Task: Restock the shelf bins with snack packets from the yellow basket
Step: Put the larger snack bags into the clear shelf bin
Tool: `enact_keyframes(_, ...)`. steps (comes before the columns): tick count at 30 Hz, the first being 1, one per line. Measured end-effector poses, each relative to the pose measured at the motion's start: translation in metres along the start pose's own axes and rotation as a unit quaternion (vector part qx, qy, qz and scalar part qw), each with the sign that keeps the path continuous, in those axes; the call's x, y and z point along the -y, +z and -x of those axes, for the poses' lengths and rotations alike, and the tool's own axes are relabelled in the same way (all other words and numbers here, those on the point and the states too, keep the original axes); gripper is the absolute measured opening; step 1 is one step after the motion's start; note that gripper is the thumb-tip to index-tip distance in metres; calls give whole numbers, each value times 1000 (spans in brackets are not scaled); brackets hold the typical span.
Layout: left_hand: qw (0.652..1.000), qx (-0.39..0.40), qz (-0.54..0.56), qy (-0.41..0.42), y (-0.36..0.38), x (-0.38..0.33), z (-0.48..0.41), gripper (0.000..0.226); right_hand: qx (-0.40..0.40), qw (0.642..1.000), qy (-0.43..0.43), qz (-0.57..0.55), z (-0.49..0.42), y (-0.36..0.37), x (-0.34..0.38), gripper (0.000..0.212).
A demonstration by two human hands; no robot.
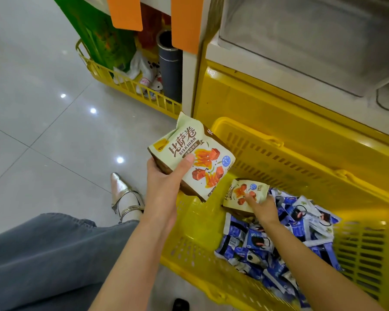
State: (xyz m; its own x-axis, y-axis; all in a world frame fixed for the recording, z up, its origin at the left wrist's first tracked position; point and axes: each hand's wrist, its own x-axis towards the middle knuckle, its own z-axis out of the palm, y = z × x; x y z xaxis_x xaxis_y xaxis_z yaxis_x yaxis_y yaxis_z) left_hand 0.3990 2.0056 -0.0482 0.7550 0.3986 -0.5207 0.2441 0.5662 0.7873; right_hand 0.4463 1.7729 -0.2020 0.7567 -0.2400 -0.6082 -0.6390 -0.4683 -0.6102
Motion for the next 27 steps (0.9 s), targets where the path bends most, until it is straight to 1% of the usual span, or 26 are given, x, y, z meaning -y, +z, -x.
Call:
enact_keyframes(2,1000,4,-3,-5,5,1,1,70,-9,1000,20,21,-3,2,6,48)
enact_keyframes(5,1000,15,-1,-2,16,1,3,71,-4,1000,4,15,2,0,16,44)
enact_keyframes(8,999,33,-15,12,26,1,10,71,3,999,-16,-37,14,-13,30,38)
enact_keyframes(10,999,29,-22,13,31,2,14,72,16,996,-31,-82,28,-31,41,38)
enact_keyframes(12,1000,16,-24,7,34,4,20,70,26,992,-57,-110,47,-53,53,41)
enact_keyframes(13,1000,5,-27,7,36,6,23,66,31,989,-71,-124,57,-65,58,47)
enact_keyframes(15,998,-33,-47,13,37,12,30,57,41,983,-97,-149,78,-87,68,57)
enact_keyframes(16,997,-56,-59,18,38,14,33,56,43,979,-113,-165,89,-96,72,59)
enact_keyframes(18,992,-92,-81,28,39,16,41,56,34,970,-138,-199,109,-114,80,57)
enact_keyframes(20,989,-102,-98,38,41,16,50,54,19,962,-153,-225,126,-129,83,52)
enact_keyframes(22,991,-78,-99,51,46,15,61,52,25,952,-162,-258,139,-143,82,50)
enact_keyframes(24,992,-36,-107,58,55,16,72,52,51,945,-164,-277,150,-156,80,54)
enact_keyframes(27,988,16,-133,79,71,13,88,53,80,950,-160,-254,163,-176,78,69)
